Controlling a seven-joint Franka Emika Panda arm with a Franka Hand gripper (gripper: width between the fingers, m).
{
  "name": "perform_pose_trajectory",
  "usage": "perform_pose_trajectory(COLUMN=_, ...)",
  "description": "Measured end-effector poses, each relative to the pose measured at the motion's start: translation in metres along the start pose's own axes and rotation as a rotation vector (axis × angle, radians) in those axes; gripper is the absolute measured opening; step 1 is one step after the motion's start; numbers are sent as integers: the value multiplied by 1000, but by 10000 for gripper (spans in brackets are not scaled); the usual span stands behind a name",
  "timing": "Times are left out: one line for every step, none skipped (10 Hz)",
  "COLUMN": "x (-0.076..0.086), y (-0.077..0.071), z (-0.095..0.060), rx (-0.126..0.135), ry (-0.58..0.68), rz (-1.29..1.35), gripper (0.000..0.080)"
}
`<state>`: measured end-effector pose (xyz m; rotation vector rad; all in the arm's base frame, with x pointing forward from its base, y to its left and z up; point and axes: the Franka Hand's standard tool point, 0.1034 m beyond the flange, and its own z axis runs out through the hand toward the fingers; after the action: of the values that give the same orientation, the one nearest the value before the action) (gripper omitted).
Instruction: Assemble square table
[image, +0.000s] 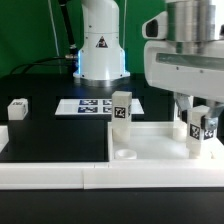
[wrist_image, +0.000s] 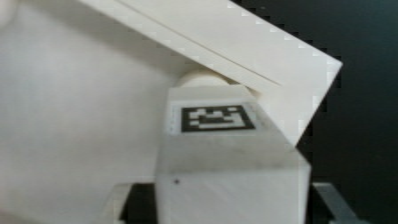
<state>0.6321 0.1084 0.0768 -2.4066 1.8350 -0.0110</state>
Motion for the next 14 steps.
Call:
perform_pose_trajectory(x=-2, y=0, z=0, rx=2, ry=-2, rz=127, gripper=292)
perform_pose_trajectory(x=-5, y=0, z=0, rx=2, ry=-2, rz=275, gripper=294)
perform_pose_trajectory(x=-9, y=-1, z=0, rx=4, ry=-7, rz=389, gripper=294)
perform_pose_trajectory(x=-9, y=0, z=0, rx=4, ry=-10, rz=410, gripper=294)
perform_pose_trajectory(x=-10, y=0, z=1, rx=3, ry=-12, rz=403, gripper=294)
perform_pose_trajectory(x=-10, y=0, z=1, rx=3, ry=-12, rz=382, gripper=399)
perform_pose_trajectory(x=-9, y=0, z=1, rx=1, ry=-10, rz=343, gripper=538)
perform_pose_trajectory(x=-9, y=3, z=2, rx=-12, ry=-4, rz=123, gripper=614)
perform_pose_trajectory(x=-11, y=4, z=2, rx=-22, ry=11, rz=-95, gripper=614)
perform_pose_trajectory(x=-12, y=5, z=4, rx=-5, ry=21, rz=-237, gripper=644)
perform_pose_trajectory(x=-11, y=5, z=5, rx=-8, ry=20, rz=-290, gripper=648)
perform_pose_trajectory(x=-11, y=5, z=5, rx=-8, ry=21, rz=-339, gripper=648)
perform_pose_trajectory(x=-10, y=5, z=5, rx=-10, ry=21, rz=-472, gripper=649)
perform_pose_trajectory(x=-10, y=6, z=5, rx=-29, ry=24, rz=-604, gripper=649)
